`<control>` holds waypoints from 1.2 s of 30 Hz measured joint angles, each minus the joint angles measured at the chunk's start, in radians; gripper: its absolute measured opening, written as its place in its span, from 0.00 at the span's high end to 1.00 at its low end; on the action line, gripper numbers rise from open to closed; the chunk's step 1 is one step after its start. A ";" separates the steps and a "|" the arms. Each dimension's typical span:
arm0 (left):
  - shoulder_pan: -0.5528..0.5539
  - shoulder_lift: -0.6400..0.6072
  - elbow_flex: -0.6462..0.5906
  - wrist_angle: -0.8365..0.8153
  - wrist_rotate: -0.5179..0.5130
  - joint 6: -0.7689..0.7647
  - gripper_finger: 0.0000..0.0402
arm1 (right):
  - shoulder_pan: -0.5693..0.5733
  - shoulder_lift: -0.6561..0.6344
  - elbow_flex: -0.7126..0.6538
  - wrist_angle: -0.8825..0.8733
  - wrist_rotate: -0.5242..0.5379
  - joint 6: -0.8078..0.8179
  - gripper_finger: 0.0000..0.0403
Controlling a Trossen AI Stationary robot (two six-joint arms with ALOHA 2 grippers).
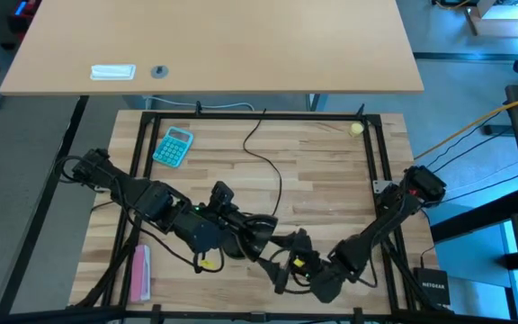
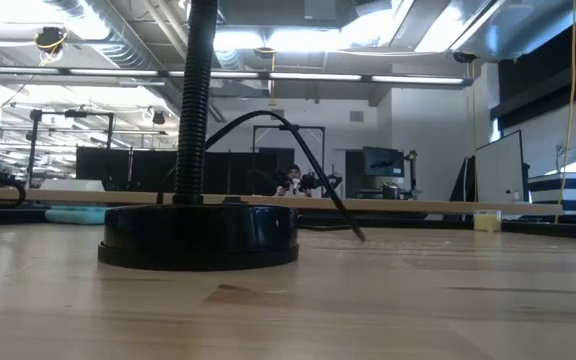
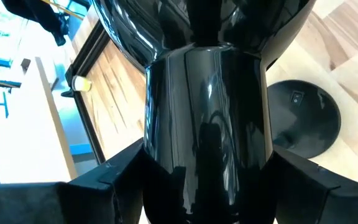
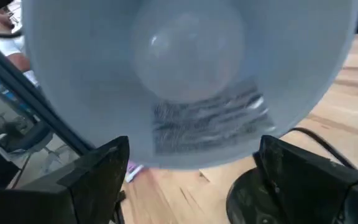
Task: Screw lightbulb
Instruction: Remove the lightbulb from the black lamp
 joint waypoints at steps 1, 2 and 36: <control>0.000 0.000 0.000 0.004 0.000 0.000 0.38 | 0.001 -0.011 -0.006 -0.007 0.005 0.007 0.10; 0.000 0.000 0.000 0.007 0.000 0.000 0.38 | 0.003 -0.026 -0.013 -0.007 0.022 0.009 0.10; 0.019 0.000 0.000 0.003 0.003 -0.046 0.38 | -0.084 -0.109 -0.100 0.254 -0.126 -0.026 0.35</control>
